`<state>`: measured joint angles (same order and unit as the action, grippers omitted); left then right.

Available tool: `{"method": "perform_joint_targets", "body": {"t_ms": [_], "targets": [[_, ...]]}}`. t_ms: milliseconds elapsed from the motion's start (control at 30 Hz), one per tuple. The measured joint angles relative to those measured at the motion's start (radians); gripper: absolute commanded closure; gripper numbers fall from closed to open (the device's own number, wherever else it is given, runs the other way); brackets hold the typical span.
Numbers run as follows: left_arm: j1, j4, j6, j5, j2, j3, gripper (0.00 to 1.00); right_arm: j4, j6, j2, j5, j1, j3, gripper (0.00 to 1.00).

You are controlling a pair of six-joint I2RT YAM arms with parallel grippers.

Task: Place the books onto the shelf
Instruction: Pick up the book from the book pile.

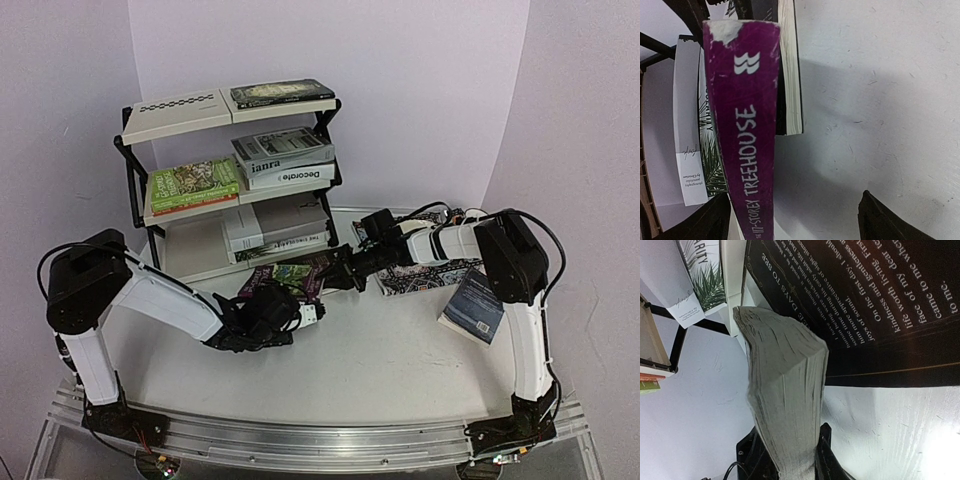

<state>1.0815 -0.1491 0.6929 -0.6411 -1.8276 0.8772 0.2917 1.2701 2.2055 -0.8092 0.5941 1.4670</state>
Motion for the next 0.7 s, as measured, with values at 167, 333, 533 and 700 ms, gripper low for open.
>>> {"method": "perform_joint_targets", "body": {"t_ms": [167, 333, 533, 700], "targets": [[-0.023, -0.055, 0.040, 0.003, -0.001, 0.000, 0.19, 0.000, 0.000, 0.000, -0.005, -0.001, 0.000, 1.00], [-0.046, -0.091, 0.052, 0.020, -0.002, 0.000, 0.25, -0.001, 0.000, 0.000, -0.011, -0.001, 0.000, 1.00], [-0.072, -0.114, 0.074, 0.038, -0.024, 0.010, 0.39, -0.001, 0.002, 0.000, -0.013, -0.001, 0.000, 1.00], [-0.085, -0.123, 0.095, 0.047, -0.045, 0.033, 0.55, -0.001, 0.002, 0.000, -0.014, -0.001, 0.000, 0.99]]}}
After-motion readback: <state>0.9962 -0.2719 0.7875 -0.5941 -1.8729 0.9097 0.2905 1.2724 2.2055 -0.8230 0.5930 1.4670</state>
